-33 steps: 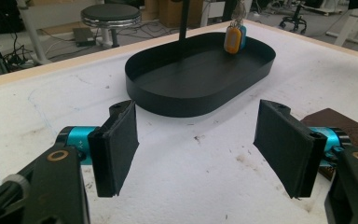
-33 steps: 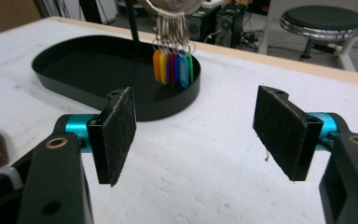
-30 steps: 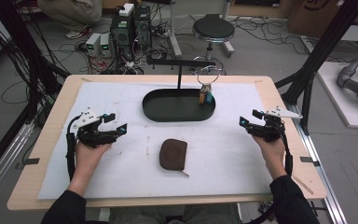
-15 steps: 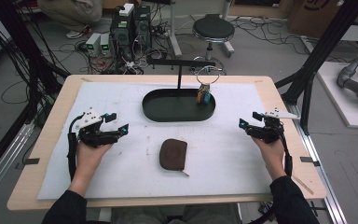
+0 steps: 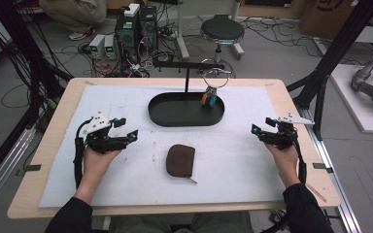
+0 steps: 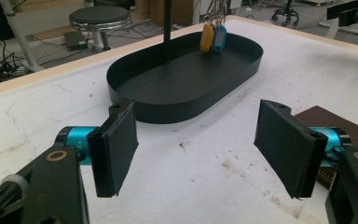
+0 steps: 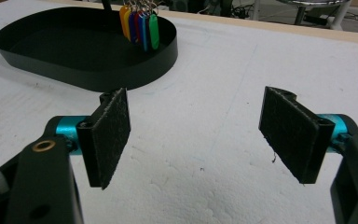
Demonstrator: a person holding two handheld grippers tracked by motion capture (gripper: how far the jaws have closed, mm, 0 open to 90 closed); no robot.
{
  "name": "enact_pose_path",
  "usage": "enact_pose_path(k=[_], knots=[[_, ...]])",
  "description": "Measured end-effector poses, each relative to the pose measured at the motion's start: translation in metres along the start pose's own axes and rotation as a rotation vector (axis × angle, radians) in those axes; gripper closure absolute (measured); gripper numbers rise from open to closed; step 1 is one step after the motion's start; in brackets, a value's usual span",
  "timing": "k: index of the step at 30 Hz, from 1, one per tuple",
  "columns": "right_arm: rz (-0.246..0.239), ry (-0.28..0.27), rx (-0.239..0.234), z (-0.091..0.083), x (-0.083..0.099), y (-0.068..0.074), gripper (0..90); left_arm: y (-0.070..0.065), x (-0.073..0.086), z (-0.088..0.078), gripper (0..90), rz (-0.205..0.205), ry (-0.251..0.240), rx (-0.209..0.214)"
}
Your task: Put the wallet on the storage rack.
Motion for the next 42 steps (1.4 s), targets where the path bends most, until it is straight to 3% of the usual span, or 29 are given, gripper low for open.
enact_pose_path(k=[8, 14, 26, 32, 39, 42], knots=[[0.011, -0.012, 0.001, -0.003, 0.000, -0.003, 25.1, -0.002, -0.002, -0.005, 29.6, -0.013, -0.014, -0.003], [0.022, -0.018, 0.002, -0.002, 0.001, -0.007, 25.1, -0.009, -0.003, -0.003, 29.6, -0.010, -0.011, 0.022], [0.028, -0.021, 0.014, 0.001, 0.001, -0.012, 25.3, -0.036, -0.001, 0.013, 29.6, -0.009, 0.021, 0.119], [0.028, -0.020, 0.015, 0.001, 0.001, -0.012, 25.4, -0.050, 0.002, 0.026, 29.6, -0.064, 0.048, 0.196], [0.021, -0.013, 0.014, 0.001, 0.001, -0.011, 25.5, -0.071, 0.007, 0.044, 32.1, -0.084, 0.110, 0.245], [0.013, -0.011, 0.011, 0.002, 0.001, -0.010, 25.7, -0.078, 0.010, 0.050, 34.1, -0.111, 0.127, 0.258]])
Point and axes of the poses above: each handheld gripper's, and its own axes: z roughly forward along the jaws, x roughly out of its underside, y roughly to its left, the point moved 5 cm from there along z, roughly forward along the jaws, and after that the axes turned 2 degrees about y, right-handed, at the moved point
